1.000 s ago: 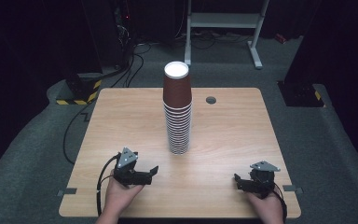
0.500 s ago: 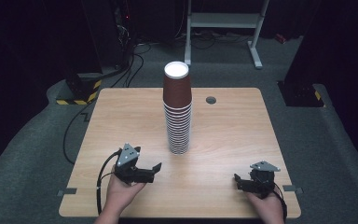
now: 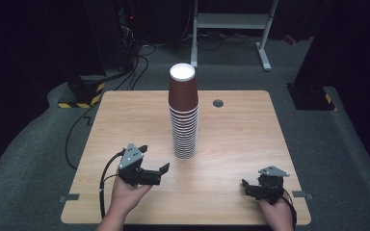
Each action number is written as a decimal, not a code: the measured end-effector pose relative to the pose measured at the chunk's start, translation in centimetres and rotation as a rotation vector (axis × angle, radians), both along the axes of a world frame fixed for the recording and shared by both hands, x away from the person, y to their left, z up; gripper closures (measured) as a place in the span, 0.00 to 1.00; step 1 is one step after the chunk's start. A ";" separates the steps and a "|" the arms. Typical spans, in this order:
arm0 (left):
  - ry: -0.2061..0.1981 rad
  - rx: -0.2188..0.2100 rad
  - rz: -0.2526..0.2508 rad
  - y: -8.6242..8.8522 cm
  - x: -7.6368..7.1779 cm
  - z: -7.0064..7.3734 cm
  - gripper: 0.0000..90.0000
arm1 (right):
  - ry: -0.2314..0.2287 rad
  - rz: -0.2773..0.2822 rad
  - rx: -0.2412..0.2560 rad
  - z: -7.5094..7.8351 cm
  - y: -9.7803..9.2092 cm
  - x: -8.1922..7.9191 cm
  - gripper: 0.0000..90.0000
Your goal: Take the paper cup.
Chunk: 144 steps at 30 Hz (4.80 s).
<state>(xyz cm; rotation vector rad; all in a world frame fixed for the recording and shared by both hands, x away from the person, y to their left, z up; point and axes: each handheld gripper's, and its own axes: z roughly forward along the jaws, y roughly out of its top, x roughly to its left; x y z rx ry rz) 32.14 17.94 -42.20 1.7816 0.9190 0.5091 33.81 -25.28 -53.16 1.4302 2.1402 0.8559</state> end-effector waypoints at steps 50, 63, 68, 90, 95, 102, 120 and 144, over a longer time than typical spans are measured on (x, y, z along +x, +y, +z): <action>-0.153 -0.097 -0.022 -1.9 1.9 6.2 0.01 | -0.001 0.002 -0.002 0.0 0.0 -0.1 0.09; -0.223 -0.125 -0.012 -2.6 3.9 8.2 0.01 | 0.001 0.003 -0.001 0.0 0.0 -0.1 0.09; -0.241 -0.141 -0.006 -2.7 4.7 8.9 0.02 | 0.001 0.002 0.001 0.0 0.0 -0.1 0.09; -0.270 -0.167 -0.017 -3.8 8.3 11.4 0.02 | 0.002 0.004 0.000 0.0 0.0 -0.1 0.09; -0.273 -0.173 -0.018 -4.3 9.0 12.0 0.02 | 0.002 0.004 0.000 0.0 0.0 -0.1 0.09; -0.281 -0.163 -0.013 -4.8 9.9 12.4 0.02 | 0.002 0.004 0.001 0.0 0.0 -0.1 0.09; -0.283 -0.144 -0.023 -6.4 11.5 13.4 0.05 | 0.002 0.004 0.000 0.0 0.0 -0.1 0.09; -0.278 -0.128 -0.003 -6.8 11.5 13.3 0.18 | 0.002 0.007 -0.001 0.0 0.0 -0.1 0.09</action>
